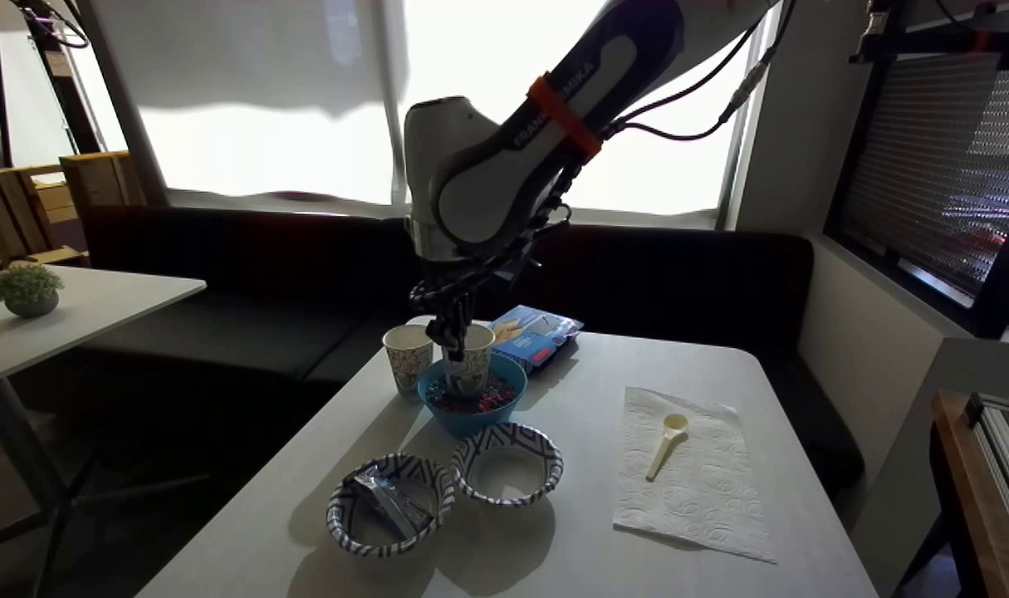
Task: Remove the coffee cup from the blue bowl.
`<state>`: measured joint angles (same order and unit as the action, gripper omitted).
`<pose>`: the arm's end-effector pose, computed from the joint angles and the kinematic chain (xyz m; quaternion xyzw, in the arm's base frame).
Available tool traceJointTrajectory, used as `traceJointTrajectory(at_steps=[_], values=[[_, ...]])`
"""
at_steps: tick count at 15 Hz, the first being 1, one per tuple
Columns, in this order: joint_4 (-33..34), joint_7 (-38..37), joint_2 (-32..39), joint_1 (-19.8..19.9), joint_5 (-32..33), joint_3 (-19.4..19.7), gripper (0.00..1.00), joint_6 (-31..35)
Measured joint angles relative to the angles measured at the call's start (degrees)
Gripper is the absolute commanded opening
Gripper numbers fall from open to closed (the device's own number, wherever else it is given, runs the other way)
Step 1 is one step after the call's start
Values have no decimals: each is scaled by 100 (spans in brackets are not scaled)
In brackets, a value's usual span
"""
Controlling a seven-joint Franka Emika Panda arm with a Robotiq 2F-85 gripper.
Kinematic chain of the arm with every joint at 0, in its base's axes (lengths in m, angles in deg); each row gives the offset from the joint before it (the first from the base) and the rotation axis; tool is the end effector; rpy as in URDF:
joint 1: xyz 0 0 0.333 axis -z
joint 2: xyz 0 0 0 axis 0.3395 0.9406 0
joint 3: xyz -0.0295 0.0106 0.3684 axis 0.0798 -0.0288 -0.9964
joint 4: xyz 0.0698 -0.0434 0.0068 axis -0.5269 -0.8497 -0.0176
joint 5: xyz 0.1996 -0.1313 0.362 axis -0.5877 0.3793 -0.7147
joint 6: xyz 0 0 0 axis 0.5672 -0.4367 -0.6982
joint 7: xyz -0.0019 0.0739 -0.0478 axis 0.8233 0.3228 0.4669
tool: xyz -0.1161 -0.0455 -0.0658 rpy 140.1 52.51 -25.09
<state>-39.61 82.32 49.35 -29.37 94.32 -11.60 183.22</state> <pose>0.7734 0.1199 0.1732 0.9829 0.1710 0.0376 0.0571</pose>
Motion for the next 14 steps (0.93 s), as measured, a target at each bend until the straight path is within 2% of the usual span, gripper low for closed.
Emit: traceJointTrajectory(at_steps=[6,14], values=[[160,-297,-7,-347,688,296,1,-319],[409,-356,-96,-627,1024,296,1,-850]])
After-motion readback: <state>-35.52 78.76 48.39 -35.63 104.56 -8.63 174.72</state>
